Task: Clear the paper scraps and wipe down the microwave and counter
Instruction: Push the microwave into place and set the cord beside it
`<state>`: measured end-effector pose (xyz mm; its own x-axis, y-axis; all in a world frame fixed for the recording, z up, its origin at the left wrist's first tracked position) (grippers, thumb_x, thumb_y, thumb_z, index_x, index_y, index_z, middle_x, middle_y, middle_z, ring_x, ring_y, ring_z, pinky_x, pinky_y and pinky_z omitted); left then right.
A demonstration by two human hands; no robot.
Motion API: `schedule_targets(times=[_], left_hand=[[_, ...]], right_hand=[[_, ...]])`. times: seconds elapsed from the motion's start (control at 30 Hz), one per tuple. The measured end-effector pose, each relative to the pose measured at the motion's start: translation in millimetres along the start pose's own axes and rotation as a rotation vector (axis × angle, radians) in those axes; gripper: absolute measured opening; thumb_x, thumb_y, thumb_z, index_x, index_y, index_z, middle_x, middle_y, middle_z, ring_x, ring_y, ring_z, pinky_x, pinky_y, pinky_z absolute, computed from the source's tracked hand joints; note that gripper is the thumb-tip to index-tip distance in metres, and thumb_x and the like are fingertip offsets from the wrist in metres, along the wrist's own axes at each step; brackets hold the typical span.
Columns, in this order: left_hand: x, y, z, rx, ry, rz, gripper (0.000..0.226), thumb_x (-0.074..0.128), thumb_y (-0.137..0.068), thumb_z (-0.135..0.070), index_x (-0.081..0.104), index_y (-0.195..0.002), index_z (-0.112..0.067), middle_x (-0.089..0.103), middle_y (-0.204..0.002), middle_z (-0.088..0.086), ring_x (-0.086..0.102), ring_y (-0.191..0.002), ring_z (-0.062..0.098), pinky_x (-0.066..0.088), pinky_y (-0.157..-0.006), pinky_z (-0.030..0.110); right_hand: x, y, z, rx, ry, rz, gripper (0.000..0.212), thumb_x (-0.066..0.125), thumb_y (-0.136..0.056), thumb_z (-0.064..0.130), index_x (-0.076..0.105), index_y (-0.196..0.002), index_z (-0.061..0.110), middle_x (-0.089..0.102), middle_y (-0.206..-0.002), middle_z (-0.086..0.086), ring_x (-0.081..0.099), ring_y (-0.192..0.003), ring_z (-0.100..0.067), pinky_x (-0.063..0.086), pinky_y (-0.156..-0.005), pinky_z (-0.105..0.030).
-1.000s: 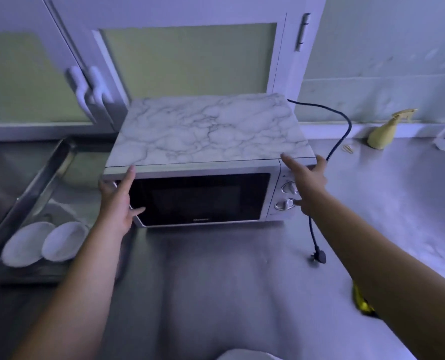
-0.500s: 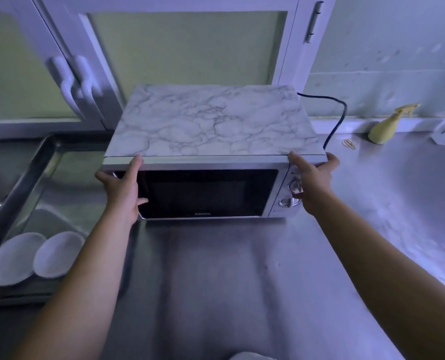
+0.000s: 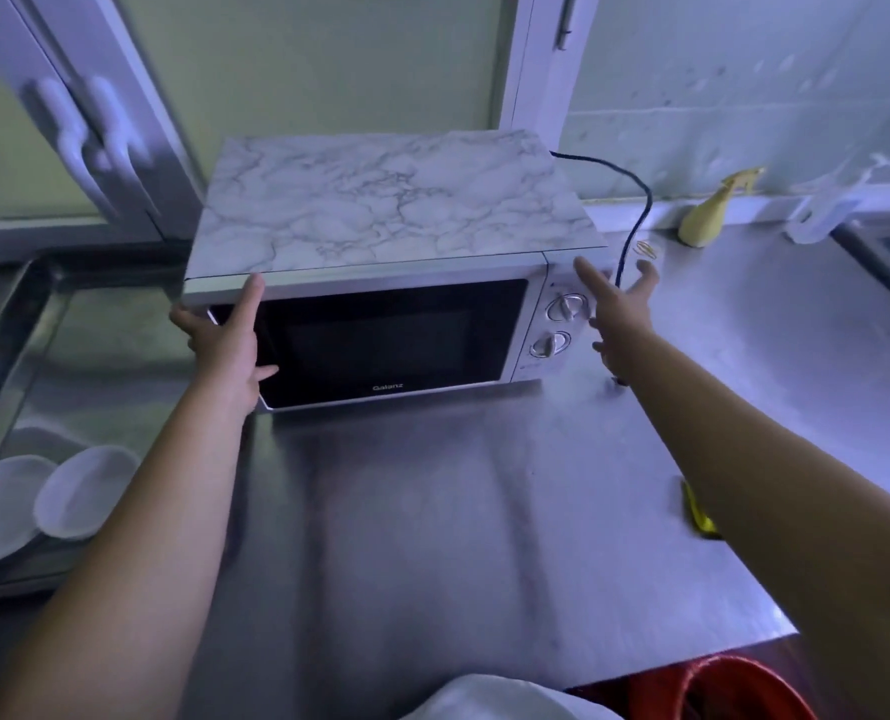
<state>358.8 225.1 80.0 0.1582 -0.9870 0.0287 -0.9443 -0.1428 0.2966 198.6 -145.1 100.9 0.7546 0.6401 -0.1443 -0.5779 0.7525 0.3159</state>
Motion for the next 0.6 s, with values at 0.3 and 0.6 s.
schedule_targets(times=[0.3,0.6], left_hand=[[45.6,118.2,158.2,-0.299,-0.093,0.280,0.014,0.054,-0.096,-0.009,0.063,-0.095,-0.019,0.062,-0.093,0.007,0.057,-0.072,0.014,0.046,-0.068,0.032],[153.0,253.7,214.0,-0.823,-0.216,0.947,0.032,0.054,-0.099,-0.032,0.060,-0.118,-0.007,0.068,-0.118,0.017,0.063,-0.095,0.027,0.054,-0.080,0.036]], right_hand=[[-119.1,71.8,-72.1,0.159,0.028,-0.201,0.011,0.064,-0.093,0.016,0.070,-0.085,0.010,0.063,-0.078,-0.005,0.051,-0.053,-0.018,0.055,-0.058,-0.030],[-130.7,92.9,-106.1,0.245,-0.001,0.045,0.025,0.058,-0.100,0.028,0.069,-0.088,0.008,0.064,-0.077,-0.008,0.042,-0.048,-0.016,0.059,-0.077,-0.047]])
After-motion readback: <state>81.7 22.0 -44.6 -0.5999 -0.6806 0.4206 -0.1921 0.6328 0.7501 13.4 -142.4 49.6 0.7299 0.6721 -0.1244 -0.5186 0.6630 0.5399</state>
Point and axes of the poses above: each hand's wrist, its own y-axis away from the middle knuckle, its own x-axis out of the palm, z = x × y, the point moved 2 cm from there along -y, towards the middle knuckle
